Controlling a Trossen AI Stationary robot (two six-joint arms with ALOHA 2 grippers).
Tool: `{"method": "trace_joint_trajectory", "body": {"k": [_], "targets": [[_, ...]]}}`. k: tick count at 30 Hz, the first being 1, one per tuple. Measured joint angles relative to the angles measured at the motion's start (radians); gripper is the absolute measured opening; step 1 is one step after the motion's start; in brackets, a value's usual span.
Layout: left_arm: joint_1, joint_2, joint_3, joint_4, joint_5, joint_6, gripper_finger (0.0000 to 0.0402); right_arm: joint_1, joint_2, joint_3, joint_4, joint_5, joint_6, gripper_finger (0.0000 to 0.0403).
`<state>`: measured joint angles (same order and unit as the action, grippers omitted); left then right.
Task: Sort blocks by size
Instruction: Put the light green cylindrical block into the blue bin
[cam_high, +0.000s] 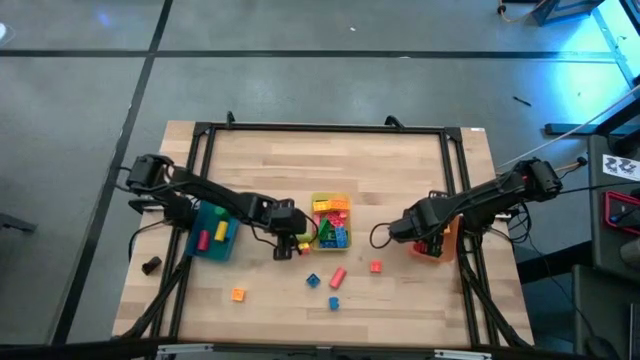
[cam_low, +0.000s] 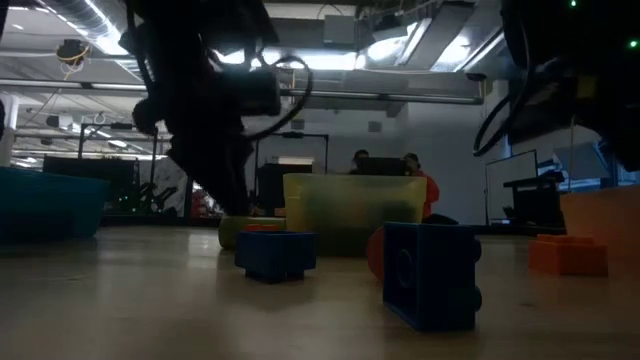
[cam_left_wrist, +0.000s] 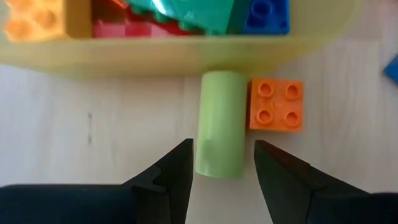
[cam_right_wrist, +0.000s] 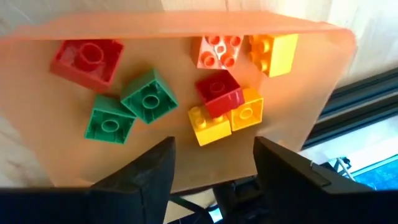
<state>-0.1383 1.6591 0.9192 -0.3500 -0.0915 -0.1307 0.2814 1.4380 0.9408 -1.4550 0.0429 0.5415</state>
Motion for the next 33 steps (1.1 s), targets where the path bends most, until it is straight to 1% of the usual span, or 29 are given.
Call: {"method": "trace_joint_trajectory", "body": {"k": [4,6,10,13,16,19,24,27,30,33], "targets": [[0.000,0.035,0.000,-0.001,0.004,0.000,0.0155,0.000,0.000,0.056,-0.033,0.001,0.000,0.0216],[0.000,0.043,0.000,0.000,0.004,0.001,0.0155,0.000,0.000,0.092,-0.034,0.019,-0.009,0.0216],[0.000,0.056,0.000,0.002,0.005,0.011,0.0155,0.000,0.000,0.147,0.025,0.051,-0.093,0.0216],[0.000,0.060,0.000,0.010,0.006,0.016,0.0149,0.000,0.000,0.161,0.144,0.054,-0.177,0.0216],[0.000,0.060,0.000,0.012,0.006,0.035,0.0126,0.000,0.000,0.161,0.295,0.050,-0.261,0.0216],[0.000,0.059,0.000,0.013,0.006,0.027,0.0104,0.000,0.000,0.161,0.435,0.021,-0.353,0.0216],[0.000,0.056,0.000,0.011,0.006,0.026,0.0103,0.000,0.000,0.161,0.633,-0.015,-0.517,0.0216],[0.003,0.044,0.001,-0.002,0.006,0.011,0.0103,0.000,0.000,0.161,0.718,-0.037,-0.600,0.0216],[0.009,0.013,0.023,-0.070,0.006,-0.010,0.0103,0.000,0.000,0.161,0.773,-0.068,-0.677,0.0216],[0.014,-0.027,0.066,-0.171,-0.001,-0.040,0.0104,0.000,0.004,0.161,0.816,-0.108,-0.731,0.0216]]}}
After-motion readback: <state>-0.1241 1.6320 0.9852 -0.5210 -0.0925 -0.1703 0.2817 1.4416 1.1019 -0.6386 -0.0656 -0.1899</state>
